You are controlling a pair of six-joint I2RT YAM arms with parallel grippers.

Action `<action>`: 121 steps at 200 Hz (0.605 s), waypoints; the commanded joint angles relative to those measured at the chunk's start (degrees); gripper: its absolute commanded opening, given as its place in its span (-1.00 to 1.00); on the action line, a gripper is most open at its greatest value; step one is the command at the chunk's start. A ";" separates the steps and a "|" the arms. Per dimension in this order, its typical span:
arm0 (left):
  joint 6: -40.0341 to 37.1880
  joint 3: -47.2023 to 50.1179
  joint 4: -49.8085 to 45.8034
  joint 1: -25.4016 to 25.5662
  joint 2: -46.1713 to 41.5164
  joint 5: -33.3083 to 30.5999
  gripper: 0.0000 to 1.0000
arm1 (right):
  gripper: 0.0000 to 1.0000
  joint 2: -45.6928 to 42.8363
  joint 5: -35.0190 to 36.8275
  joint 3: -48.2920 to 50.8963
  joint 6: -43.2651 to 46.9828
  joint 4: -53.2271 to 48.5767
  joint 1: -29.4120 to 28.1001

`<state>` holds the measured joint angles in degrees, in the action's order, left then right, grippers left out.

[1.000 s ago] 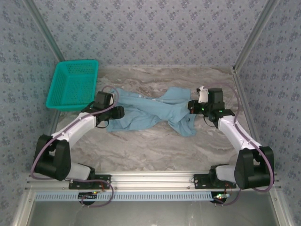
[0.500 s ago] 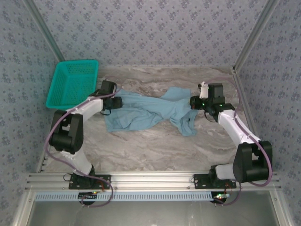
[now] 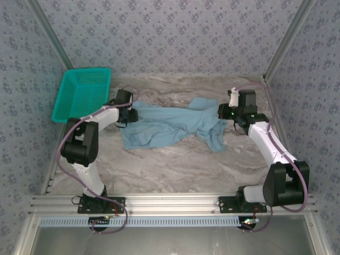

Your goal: Fold the inside-out t-shirt

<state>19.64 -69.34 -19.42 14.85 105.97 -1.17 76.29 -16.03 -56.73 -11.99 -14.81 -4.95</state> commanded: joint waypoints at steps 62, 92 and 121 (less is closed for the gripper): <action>1.77 6.07 2.71 -0.07 -3.68 4.88 -0.03 | -1.00 0.70 1.28 -1.82 0.92 1.18 0.47; 1.37 4.66 2.85 -0.10 -3.13 6.50 -0.47 | -1.00 -0.14 1.28 -1.89 0.91 0.27 0.46; 0.99 6.12 3.30 -0.17 -8.92 6.08 -0.92 | -1.00 -1.67 3.59 -2.26 1.42 -0.14 0.66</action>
<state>21.04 -63.42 -16.97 14.85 102.72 3.86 76.75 -15.09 -56.84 -11.97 -14.85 -4.93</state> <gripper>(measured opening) 0.106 0.056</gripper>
